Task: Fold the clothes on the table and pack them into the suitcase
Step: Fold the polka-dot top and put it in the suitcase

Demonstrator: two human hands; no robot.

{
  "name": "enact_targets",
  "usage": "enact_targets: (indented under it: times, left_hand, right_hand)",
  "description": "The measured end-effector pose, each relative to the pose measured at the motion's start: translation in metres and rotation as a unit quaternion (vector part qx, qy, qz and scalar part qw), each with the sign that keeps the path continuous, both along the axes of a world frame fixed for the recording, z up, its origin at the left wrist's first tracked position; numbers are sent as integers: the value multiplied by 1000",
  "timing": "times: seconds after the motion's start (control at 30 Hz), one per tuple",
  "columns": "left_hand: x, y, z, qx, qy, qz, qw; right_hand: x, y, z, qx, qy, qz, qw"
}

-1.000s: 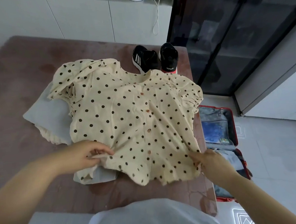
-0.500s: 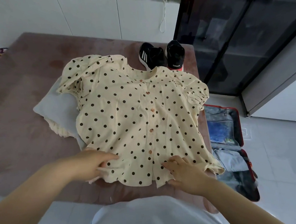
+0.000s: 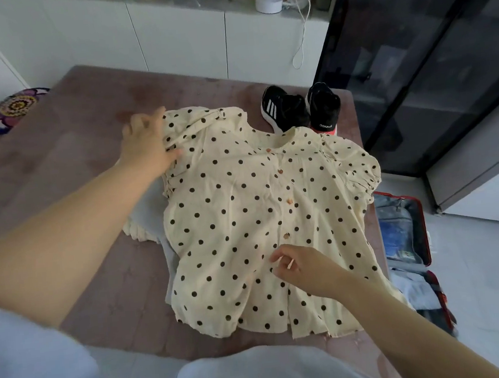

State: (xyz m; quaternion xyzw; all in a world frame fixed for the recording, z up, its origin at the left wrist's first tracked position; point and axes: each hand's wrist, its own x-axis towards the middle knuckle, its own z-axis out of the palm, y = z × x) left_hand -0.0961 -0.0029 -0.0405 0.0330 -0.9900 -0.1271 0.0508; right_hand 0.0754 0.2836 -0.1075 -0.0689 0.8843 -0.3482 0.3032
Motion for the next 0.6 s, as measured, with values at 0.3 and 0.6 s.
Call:
enact_targets:
  times: [0.3, 0.6]
  left_hand:
    - [-44, -11, 56, 8, 23, -101, 995]
    - [-48, 63, 88, 309, -126, -84, 939]
  right_hand:
    - [-37, -10, 21, -67, 35, -50, 996]
    - [-99, -75, 79, -286, 76, -202, 934]
